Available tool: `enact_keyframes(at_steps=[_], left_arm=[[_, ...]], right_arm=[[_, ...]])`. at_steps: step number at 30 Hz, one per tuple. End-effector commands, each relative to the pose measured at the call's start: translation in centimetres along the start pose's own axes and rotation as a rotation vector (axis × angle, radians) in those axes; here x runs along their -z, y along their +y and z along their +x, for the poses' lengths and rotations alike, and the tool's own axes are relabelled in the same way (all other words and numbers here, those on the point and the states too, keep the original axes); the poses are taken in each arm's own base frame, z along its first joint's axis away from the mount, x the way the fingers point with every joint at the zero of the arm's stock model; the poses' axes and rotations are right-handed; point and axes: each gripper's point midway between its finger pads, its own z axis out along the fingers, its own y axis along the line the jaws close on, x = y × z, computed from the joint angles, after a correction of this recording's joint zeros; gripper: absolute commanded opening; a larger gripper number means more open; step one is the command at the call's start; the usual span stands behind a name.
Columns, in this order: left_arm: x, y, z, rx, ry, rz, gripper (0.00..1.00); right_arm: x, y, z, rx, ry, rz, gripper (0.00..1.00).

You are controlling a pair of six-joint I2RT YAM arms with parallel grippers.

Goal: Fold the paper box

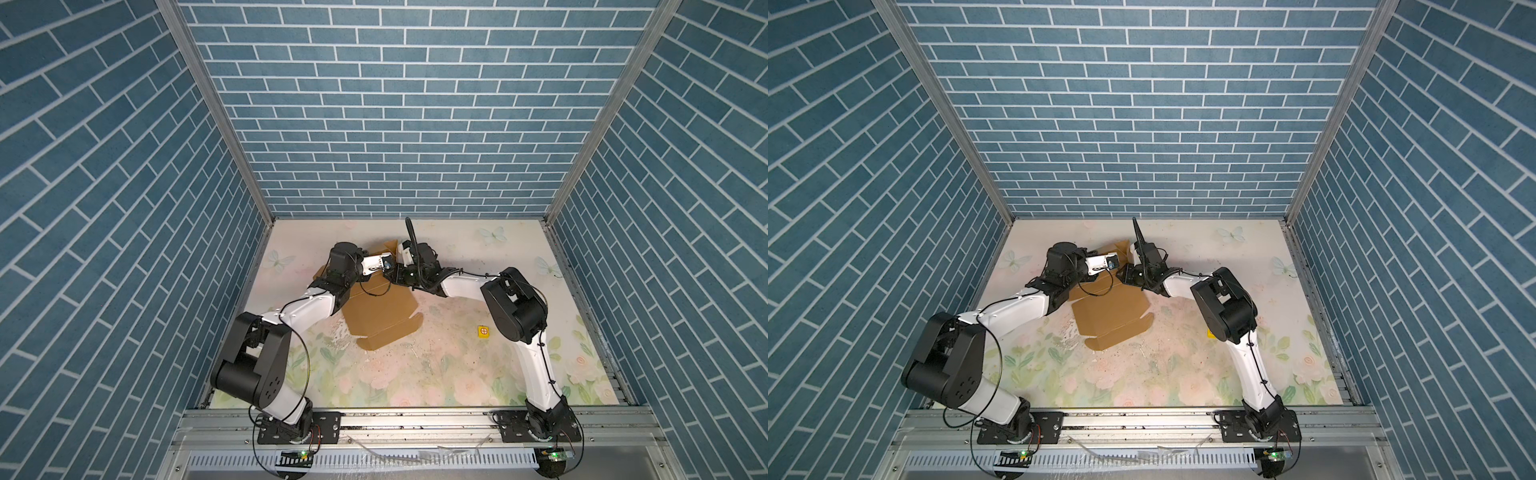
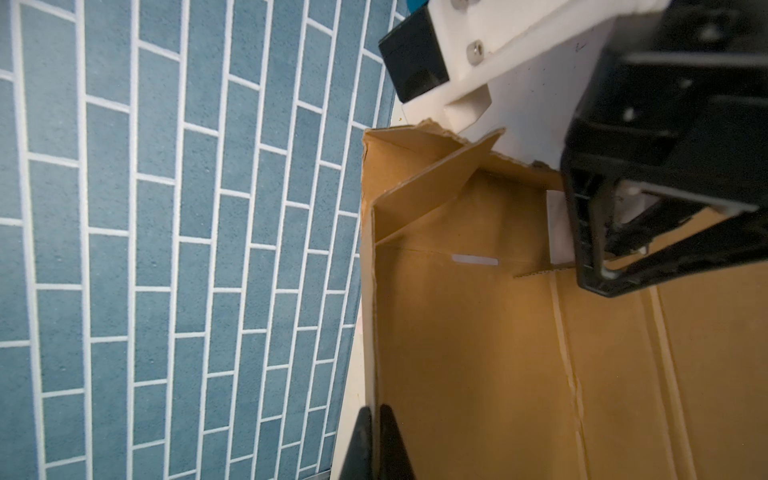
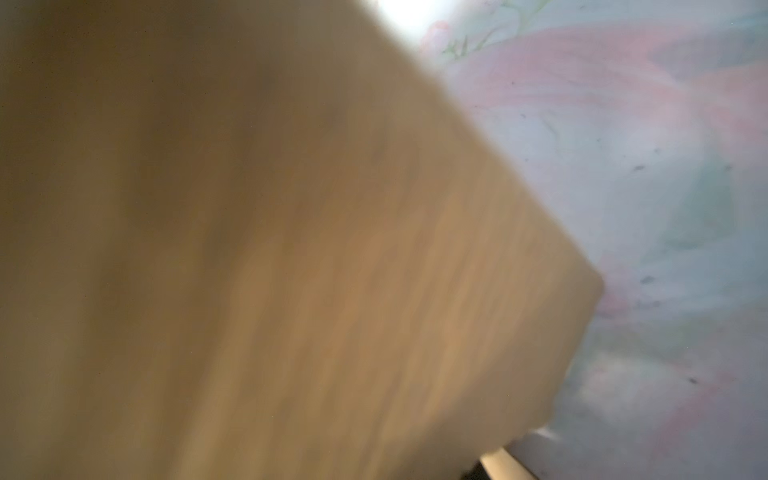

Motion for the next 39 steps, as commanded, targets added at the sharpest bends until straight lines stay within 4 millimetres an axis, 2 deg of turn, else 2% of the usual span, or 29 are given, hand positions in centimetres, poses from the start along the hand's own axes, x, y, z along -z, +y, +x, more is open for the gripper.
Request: enact_keyframes(at_steps=[1,6,10,13,15,18,20,22,23,26,29,31,33,39], left_arm=[[0.2,-3.3,0.3,0.003,-0.002,0.109,0.00],[0.3,-3.1,0.2,0.002,-0.004,0.106,0.00],[0.3,-3.1,0.1,0.003,-0.010,0.105,0.00],[0.4,-3.1,0.0,0.003,-0.017,0.109,0.00],[0.4,-3.1,-0.1,0.002,-0.021,0.111,0.00],[0.5,-3.3,-0.1,0.004,-0.023,0.117,0.00],[0.5,-3.4,-0.2,0.004,-0.024,0.118,0.00],[0.5,-3.4,-0.1,0.006,-0.021,0.117,0.00],[0.5,-3.5,0.0,0.005,-0.018,0.118,0.00],[0.5,-3.4,0.1,0.004,-0.014,0.115,0.00],[0.5,-3.6,0.1,0.003,-0.012,0.118,0.00],[0.4,-3.5,0.1,0.005,-0.012,0.120,0.00],[0.4,-3.5,0.1,0.007,-0.012,0.120,0.00],[0.4,-3.7,0.2,0.002,-0.007,0.124,0.00]], right_arm=[[2.4,3.6,-0.3,0.078,-0.014,-0.073,0.32],[8.4,1.7,-4.3,0.122,-0.107,-0.007,0.33],[13.2,-1.6,-7.3,0.119,-0.166,0.044,0.33],[15.3,-3.9,-9.6,0.143,-0.185,0.074,0.33],[15.7,-5.7,-11.4,0.151,-0.193,0.098,0.33],[14.2,-8.1,-14.4,0.142,-0.191,0.078,0.33],[12.2,-8.7,-15.9,0.125,-0.184,0.038,0.33],[8.6,-8.9,-16.4,0.088,-0.161,-0.044,0.32],[7.4,-8.5,-16.6,0.072,-0.158,-0.084,0.32],[3.9,-5.4,-16.3,0.107,-0.140,-0.215,0.32],[1.2,-3.5,-14.7,0.139,-0.064,-0.290,0.32],[0.4,-2.3,-13.6,0.151,-0.028,-0.341,0.32],[0.4,-1.7,-12.8,0.159,-0.013,-0.381,0.31],[2.3,-0.3,-10.1,0.207,0.005,-0.464,0.30]])
